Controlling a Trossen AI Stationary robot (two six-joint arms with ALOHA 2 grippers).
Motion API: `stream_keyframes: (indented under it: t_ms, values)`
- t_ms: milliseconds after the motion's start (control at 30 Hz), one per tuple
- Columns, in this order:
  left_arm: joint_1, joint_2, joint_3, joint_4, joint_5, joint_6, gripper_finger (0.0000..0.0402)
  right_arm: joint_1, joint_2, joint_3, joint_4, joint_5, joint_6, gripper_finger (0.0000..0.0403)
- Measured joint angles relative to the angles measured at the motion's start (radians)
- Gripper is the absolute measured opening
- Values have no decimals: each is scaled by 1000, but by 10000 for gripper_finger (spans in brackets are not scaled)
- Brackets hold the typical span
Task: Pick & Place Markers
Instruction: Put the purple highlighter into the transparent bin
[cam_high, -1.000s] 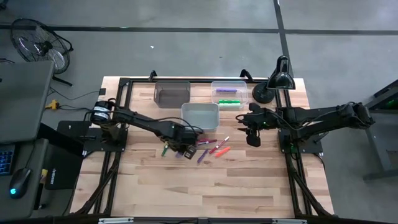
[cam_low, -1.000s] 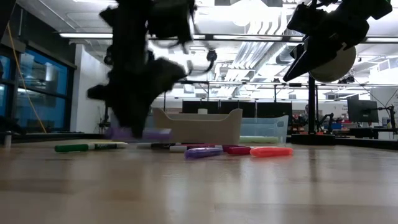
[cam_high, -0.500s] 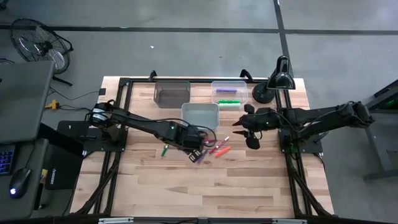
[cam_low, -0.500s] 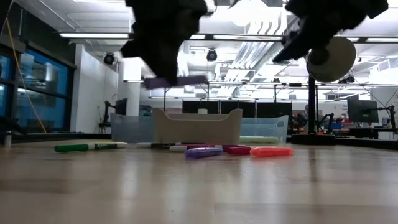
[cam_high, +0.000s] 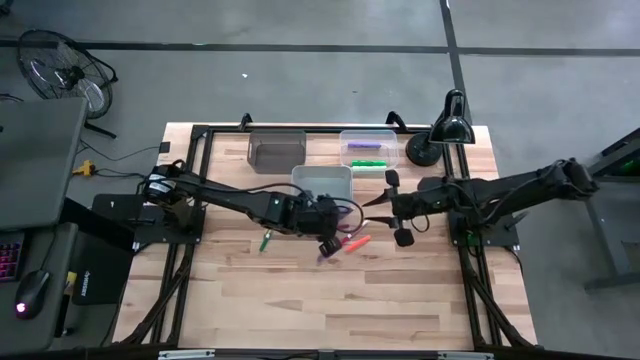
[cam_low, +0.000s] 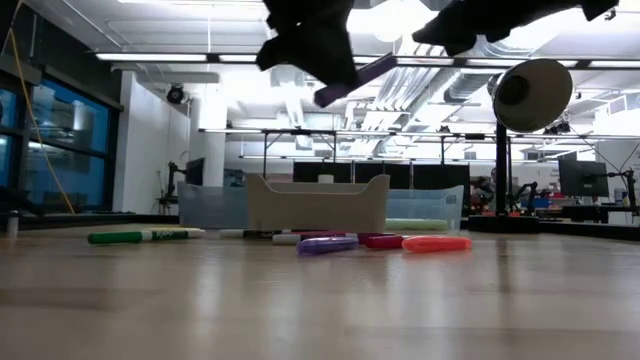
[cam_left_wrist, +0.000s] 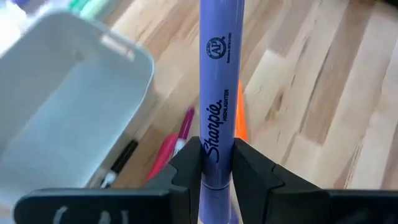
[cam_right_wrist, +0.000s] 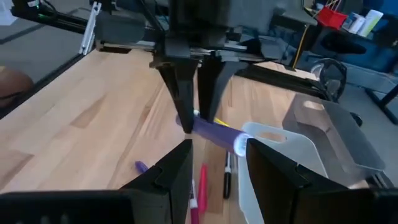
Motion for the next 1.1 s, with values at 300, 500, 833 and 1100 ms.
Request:
stream_keyframes:
  t_ms: [300,500,833,1100]
  values:
    - [0,0,0,86,-87,98,67,-5,96,0,150,19,33,139]
    - [0,0,0,92,-104,102,67,-4,87,0,166,59,32,139]
    - [0,-1,2,99,-103,105,67,-5,41,0,127,104,-4,139]
    - [1,-1,2,99,-103,112,67,-27,40,0,63,106,36,165]
